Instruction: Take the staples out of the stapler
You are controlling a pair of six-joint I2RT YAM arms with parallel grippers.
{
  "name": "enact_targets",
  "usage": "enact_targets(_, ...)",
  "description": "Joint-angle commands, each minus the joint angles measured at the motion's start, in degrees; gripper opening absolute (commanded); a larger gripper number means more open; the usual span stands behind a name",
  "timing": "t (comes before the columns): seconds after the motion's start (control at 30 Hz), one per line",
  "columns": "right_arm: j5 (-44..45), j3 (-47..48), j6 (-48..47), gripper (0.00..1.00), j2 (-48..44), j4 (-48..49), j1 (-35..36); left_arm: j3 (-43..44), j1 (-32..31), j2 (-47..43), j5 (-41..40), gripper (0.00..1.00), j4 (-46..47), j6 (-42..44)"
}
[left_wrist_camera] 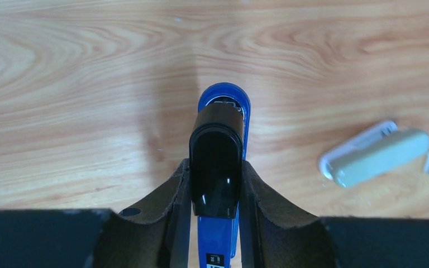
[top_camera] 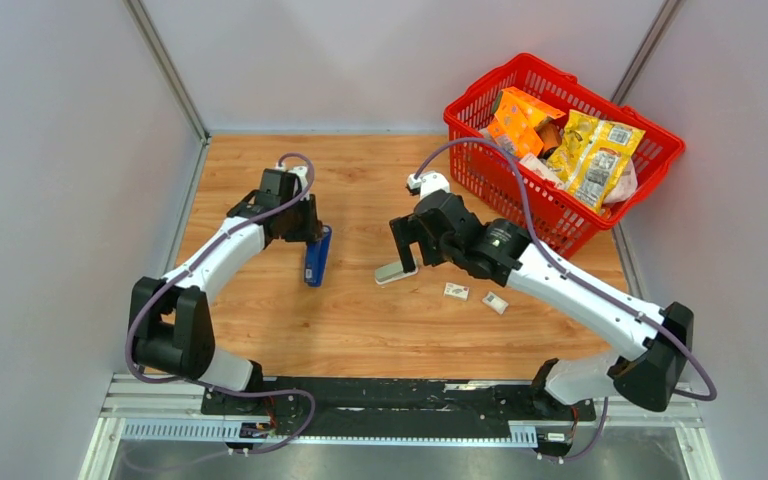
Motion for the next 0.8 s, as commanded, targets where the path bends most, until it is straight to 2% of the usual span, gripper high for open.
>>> enact_targets(0.0,-5.3,-1.5,-3.7,1.00,-6.1,1.8,0.4,4.8,-4.6,-5.3,7.1,0.00,-2.7,3.1)
enact_targets(0.17,-11.3,-5.0,-5.9,1.00,-13.6,4.9,0.4,5.4,-9.3,-10.6,14.1,0.00,-5.7,6.6)
enact_targets(0.27,-16.9,-6.7,-8.2,1.00,-16.9,6.3,0.6,5.2,-10.4,-13.2,18.6,0.00,-6.6,8.5)
enact_targets(0.33,-17.2,-7.4,-9.0,1.00,-18.5,6.5,0.8,4.6,-10.6,-15.1,22.1,0.00,-6.2,8.8)
enact_targets(0.43,-18.6,-7.3,-10.6,1.00,-18.7,4.8,0.7,3.6,-11.2,-16.9,27.5,0.00,-5.5,9.0)
enact_targets(0.77,-32.8,-4.6,-14.3,1.00,-16.7,4.9,1.3,1.1,-15.1,-22.5,38.2,0.00,-5.0,11.3)
